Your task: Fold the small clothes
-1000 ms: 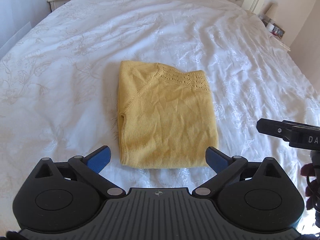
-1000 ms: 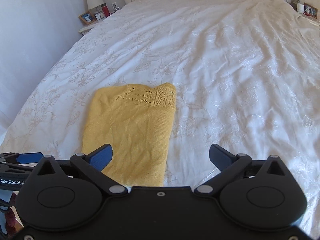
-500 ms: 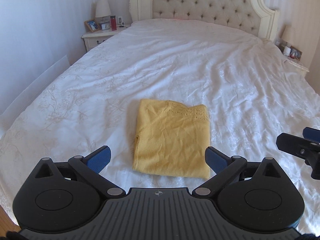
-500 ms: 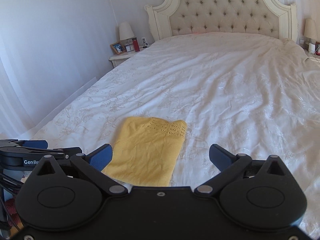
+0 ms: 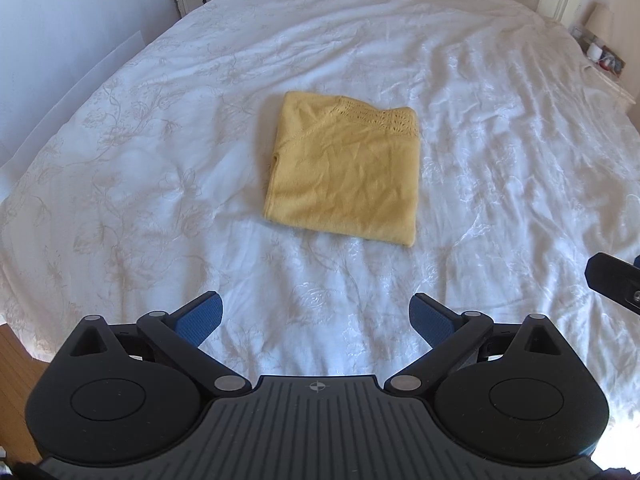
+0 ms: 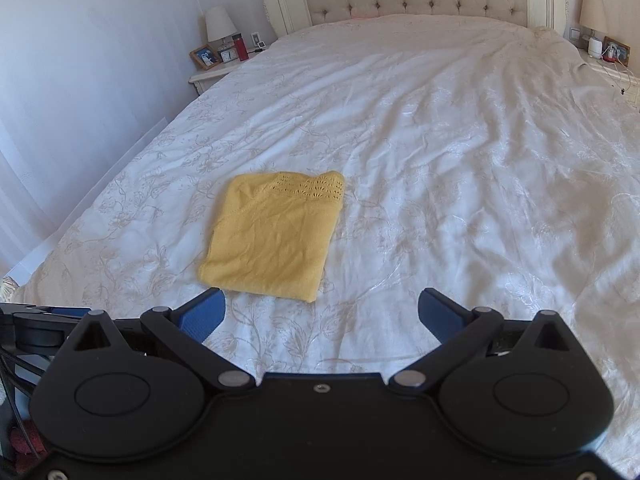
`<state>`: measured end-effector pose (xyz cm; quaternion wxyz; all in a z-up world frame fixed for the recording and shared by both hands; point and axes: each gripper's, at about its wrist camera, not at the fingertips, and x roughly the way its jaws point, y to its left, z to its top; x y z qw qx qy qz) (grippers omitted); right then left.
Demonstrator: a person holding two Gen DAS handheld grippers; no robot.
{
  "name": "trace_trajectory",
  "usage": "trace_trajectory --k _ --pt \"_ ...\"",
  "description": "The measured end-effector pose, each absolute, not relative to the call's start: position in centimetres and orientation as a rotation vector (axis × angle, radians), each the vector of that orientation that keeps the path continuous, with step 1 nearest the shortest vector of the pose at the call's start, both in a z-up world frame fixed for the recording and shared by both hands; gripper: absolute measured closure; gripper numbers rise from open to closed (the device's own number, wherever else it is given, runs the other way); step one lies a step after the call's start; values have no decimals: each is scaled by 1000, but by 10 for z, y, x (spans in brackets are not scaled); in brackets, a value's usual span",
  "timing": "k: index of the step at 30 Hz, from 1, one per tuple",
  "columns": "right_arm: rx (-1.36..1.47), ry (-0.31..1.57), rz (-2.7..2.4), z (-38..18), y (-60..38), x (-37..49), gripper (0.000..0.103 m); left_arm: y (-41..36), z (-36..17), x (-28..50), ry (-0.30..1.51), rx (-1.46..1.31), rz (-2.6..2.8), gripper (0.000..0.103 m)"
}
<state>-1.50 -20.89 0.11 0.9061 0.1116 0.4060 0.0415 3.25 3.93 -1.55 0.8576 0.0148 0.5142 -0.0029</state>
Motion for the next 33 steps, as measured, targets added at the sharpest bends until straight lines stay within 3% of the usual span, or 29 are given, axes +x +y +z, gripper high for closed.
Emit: trace_trajectory --k 33 --pt "275 876 86 -8 -189 -30 1 43 -8 8 1069 68 -9 2"
